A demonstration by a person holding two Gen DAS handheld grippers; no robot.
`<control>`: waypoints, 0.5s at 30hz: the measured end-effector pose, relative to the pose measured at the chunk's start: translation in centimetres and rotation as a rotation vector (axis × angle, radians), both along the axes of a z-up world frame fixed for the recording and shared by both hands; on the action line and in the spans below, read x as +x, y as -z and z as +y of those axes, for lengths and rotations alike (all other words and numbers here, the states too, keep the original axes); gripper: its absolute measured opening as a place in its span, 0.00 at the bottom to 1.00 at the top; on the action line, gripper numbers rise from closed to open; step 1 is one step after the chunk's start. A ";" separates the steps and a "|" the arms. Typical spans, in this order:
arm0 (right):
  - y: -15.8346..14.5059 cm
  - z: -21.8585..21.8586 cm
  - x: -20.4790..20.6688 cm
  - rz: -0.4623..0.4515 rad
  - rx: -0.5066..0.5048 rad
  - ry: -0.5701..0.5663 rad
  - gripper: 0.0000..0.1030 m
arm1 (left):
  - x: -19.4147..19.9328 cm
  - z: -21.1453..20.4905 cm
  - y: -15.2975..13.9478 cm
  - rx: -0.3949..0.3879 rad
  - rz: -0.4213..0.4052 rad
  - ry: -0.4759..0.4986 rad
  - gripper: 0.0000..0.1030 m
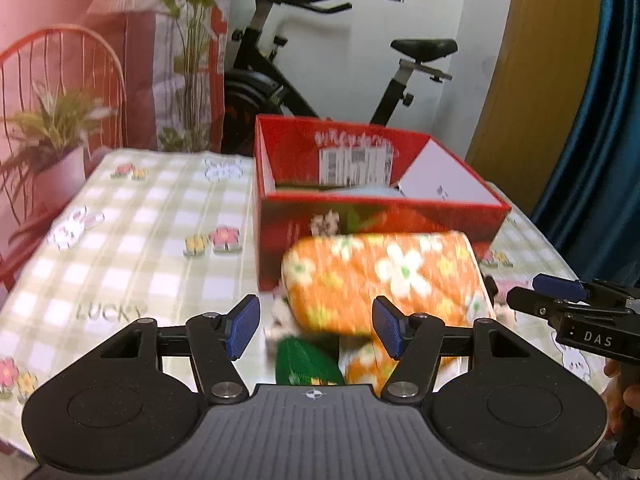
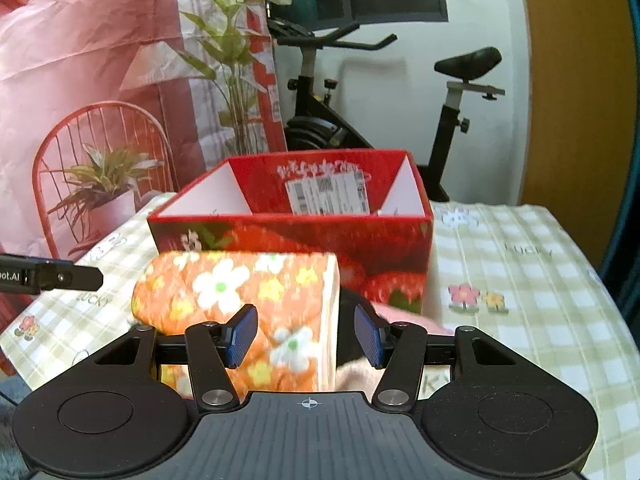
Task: Organize soft objects
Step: 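Move both grippers back to the orange floral pouch on the pile, then close both grippers on the orange floral pouch and lift it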
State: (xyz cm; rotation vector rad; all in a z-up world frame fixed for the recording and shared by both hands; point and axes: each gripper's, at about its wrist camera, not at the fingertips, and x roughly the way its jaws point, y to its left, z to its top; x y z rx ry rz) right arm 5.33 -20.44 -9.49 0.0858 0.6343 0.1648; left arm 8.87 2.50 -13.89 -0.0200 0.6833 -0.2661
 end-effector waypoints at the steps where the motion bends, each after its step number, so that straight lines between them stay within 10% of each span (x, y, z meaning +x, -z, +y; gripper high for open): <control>1: 0.2 0.0 -0.1 0.007 0.003 0.000 0.49 | -0.1 0.0 0.3 -0.004 0.009 0.004 0.62; 15: 2.3 1.1 0.1 0.053 0.011 -0.054 0.49 | 1.1 0.1 2.6 -0.073 0.098 0.032 0.51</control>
